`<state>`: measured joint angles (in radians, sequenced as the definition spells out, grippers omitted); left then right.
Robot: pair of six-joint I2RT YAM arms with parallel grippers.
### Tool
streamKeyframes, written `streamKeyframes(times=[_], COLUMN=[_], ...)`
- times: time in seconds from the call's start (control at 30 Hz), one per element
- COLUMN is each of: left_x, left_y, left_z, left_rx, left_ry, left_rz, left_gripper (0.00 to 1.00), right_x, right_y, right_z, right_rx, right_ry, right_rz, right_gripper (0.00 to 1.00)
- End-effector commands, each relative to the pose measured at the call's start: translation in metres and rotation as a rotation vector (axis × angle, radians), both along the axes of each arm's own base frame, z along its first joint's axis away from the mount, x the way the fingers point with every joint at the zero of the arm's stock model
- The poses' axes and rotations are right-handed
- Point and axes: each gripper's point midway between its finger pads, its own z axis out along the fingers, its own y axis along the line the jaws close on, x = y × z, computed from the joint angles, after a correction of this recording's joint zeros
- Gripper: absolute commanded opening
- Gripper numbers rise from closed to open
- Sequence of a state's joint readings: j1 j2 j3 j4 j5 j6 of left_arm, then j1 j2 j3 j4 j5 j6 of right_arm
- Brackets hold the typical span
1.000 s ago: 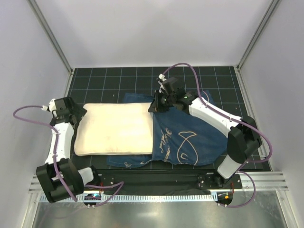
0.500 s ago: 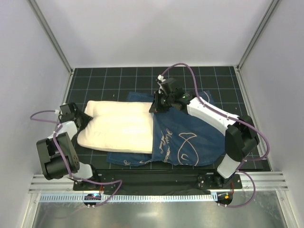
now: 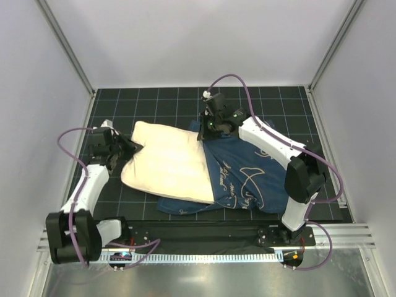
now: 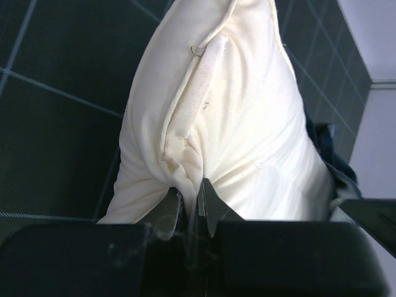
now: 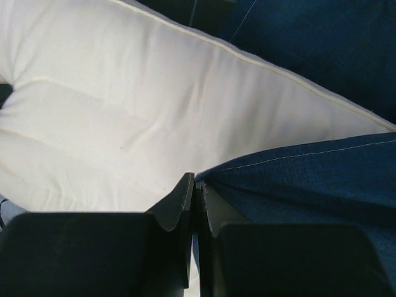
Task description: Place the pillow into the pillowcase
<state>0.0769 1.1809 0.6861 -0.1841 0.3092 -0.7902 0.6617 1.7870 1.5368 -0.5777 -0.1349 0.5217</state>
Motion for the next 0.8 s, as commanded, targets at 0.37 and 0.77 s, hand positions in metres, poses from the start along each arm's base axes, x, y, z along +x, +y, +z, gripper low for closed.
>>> streamKeyframes(times=[0.37, 0.77], left_x=[-0.054, -0.062], left_y=[-0.047, -0.05], left_z=[0.167, 0.13], left_rx=[-0.144, -0.089], left_ry=[-0.273, -0.163], left_rz=[-0.201, -0.246], left_gripper=[0.0, 0.0], right_x=[-0.01, -0.032], right_y=[-0.029, -0.015], right_z=[0.027, 0.051], right_rx=[-0.004, -0.008], right_ry=[-0.101, -0.126], right_rz=[-0.021, 0.076], right_gripper=[0.1, 0.21])
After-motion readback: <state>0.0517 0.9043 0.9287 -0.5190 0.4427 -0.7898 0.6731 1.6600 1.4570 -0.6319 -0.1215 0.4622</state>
